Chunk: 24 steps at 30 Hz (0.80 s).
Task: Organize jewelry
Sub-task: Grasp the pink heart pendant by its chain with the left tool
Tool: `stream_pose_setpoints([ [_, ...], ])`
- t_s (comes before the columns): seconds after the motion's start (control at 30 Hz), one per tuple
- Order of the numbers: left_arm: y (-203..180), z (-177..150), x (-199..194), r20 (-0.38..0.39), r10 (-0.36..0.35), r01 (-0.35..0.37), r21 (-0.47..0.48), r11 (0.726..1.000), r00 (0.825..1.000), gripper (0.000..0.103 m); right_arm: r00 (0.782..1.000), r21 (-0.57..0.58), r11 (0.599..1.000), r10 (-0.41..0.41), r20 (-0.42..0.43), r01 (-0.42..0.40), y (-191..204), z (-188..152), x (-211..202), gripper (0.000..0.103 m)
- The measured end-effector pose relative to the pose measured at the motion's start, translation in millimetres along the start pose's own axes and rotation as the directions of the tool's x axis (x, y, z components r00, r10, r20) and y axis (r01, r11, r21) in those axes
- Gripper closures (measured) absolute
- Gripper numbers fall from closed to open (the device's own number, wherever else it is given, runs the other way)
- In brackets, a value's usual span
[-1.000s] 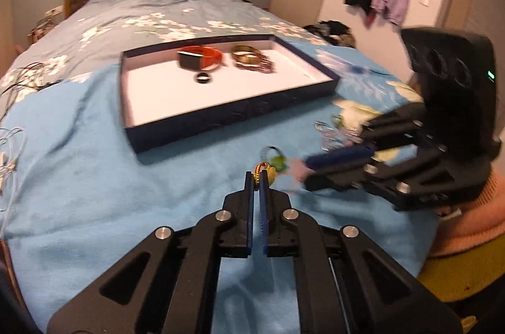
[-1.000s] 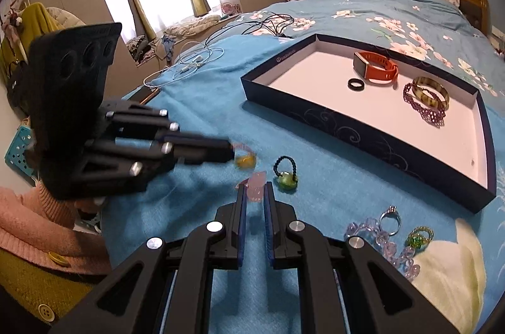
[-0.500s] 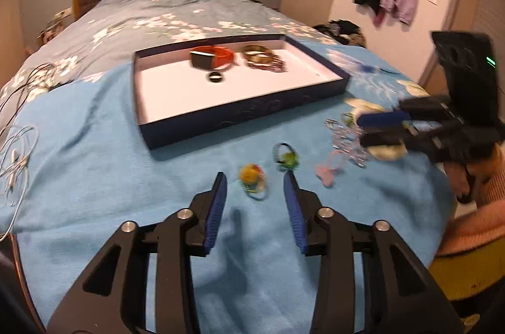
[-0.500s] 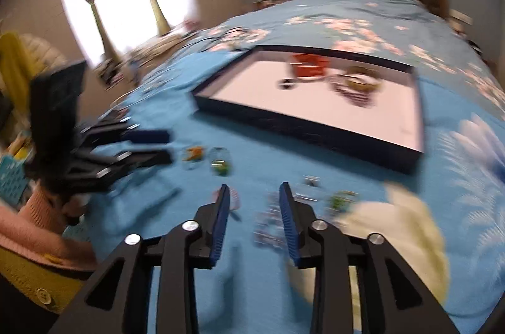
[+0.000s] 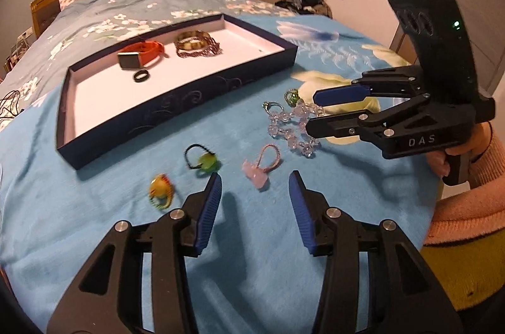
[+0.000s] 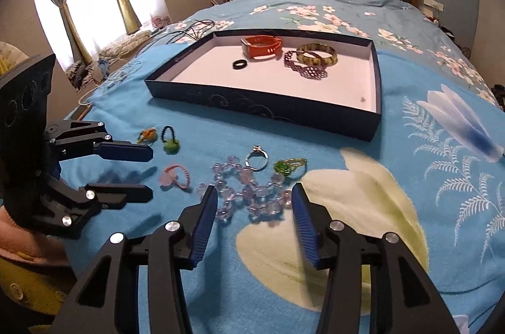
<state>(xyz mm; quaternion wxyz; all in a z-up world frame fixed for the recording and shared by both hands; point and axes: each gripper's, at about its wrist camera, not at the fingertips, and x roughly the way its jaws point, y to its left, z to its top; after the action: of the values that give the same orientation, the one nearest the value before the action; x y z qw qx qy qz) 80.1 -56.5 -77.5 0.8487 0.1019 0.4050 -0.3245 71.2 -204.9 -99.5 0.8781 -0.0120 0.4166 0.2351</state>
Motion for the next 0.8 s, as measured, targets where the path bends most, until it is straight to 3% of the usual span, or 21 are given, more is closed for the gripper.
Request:
stream_pose_setpoints([
  [0.17,-4,10,17,-0.031,0.001,-0.001,0.004,1.0,1.0,0.061,1.0,-0.001,1.0,0.001,-0.007,-0.001,0,-1,5,0.059],
  [0.4,-1,10,20,-0.039,0.007,-0.008,-0.01,1.0,0.999,0.066,0.999,0.006,0.999,0.037,-0.006,-0.037,-3,-2,2,0.086],
  [0.5,1,10,20,-0.039,0.016,-0.017,-0.02,1.0,0.999,0.078,0.999,0.004,0.999,0.048,0.0,-0.048,-1,-2,0,0.101],
  [0.53,3,10,19,-0.04,0.013,-0.014,-0.027,1.0,0.999,0.085,0.999,0.003,0.999,0.044,0.003,-0.044,0,-2,-1,0.101],
  [0.8,9,6,11,-0.018,-0.002,0.001,-0.069,0.998,1.0,0.084,0.996,0.014,0.997,0.074,0.05,-0.075,-1,4,-14,0.103],
])
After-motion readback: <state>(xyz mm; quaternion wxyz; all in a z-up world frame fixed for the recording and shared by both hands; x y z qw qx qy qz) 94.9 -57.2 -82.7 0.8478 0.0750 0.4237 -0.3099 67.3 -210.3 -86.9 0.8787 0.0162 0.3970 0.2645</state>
